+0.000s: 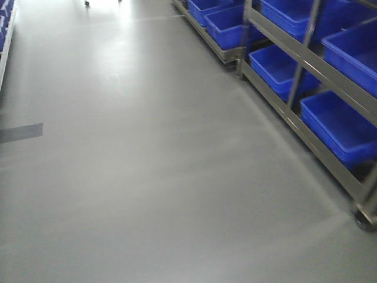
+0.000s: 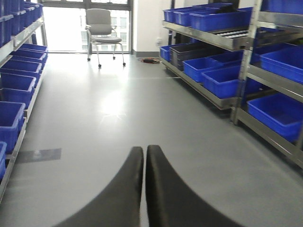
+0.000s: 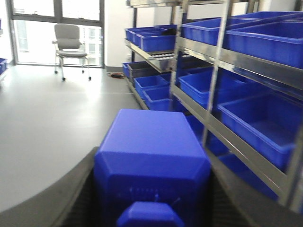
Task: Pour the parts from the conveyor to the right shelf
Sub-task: 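Drive into the aisle between shelves of blue bins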
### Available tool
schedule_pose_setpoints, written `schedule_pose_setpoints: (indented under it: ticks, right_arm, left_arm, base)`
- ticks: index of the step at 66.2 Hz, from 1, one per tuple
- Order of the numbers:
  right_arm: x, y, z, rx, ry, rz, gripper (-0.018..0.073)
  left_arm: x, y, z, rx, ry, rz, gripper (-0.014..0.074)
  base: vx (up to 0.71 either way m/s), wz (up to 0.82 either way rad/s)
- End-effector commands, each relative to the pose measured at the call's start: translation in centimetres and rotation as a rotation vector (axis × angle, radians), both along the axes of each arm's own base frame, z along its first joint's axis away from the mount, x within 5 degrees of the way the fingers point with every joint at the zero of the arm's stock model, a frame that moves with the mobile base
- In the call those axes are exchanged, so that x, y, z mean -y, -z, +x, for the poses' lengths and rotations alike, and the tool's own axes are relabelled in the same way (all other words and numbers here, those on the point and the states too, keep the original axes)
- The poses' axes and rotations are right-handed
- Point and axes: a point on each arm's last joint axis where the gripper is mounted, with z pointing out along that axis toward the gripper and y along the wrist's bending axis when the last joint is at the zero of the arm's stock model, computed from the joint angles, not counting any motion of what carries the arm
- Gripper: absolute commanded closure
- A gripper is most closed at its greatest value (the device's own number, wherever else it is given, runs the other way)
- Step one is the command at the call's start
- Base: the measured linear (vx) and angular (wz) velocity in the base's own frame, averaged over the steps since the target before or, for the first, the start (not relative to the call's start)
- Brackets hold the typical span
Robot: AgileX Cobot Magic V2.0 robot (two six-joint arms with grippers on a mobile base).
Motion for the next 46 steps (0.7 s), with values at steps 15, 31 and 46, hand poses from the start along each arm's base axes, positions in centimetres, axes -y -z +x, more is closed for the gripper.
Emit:
schedule_pose_setpoints:
  ticks: [15, 31, 46]
  right_arm:
    - [0.02, -1.48, -0.01, 0.086, 0.006, -0.012, 0.0564]
    - [0.02, -1.47, -0.01, 0.085, 0.006, -0.012, 0.0564]
    - [0.02, -1.48, -0.01, 0.086, 0.006, -0.012, 0.0564]
  left_arm:
    - [0.17, -1.41, 0.07, 0.079, 0.021, 0.0, 0.0603]
    - [0.17, -1.41, 0.07, 0.079, 0.021, 0.0, 0.0603]
    - [0.17, -1.41, 0.07, 0.079, 0.021, 0.0, 0.0603]
  base:
    - [0.84, 0.29]
    - [0.81, 0.2]
    - [0.75, 0.17]
